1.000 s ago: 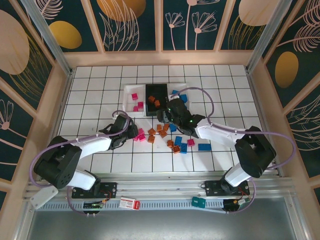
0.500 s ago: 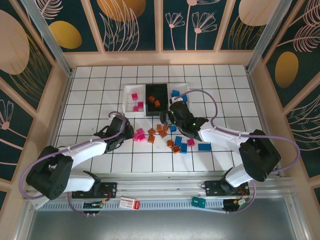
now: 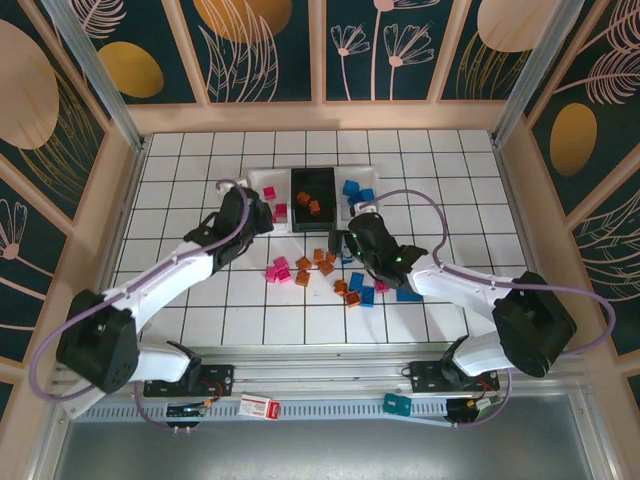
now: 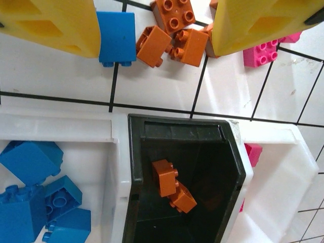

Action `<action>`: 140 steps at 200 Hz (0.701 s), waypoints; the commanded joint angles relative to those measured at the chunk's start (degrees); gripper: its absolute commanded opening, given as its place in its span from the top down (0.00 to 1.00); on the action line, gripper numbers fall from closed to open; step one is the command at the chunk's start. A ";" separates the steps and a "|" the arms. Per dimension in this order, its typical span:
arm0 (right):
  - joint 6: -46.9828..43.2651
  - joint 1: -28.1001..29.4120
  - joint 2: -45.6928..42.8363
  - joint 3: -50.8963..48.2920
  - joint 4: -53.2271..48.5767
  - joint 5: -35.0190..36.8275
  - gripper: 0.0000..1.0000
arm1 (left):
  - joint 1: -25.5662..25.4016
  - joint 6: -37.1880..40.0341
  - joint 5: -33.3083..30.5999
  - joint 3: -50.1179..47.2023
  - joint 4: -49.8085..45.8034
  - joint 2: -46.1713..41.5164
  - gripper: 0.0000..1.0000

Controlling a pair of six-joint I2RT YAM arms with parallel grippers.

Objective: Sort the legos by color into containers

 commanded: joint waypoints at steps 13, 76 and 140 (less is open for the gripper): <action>2.15 1.05 -4.19 -2.82 -1.58 2.53 0.39 | 3.04 2.99 -2.79 11.08 -1.19 12.08 0.92; 5.47 2.89 -10.97 -8.88 -4.74 2.97 0.39 | 6.81 3.68 -2.36 27.25 -5.67 29.17 0.81; 8.34 3.44 -12.39 -12.37 -7.97 4.28 0.38 | 6.67 2.08 6.51 22.53 -0.88 20.88 0.25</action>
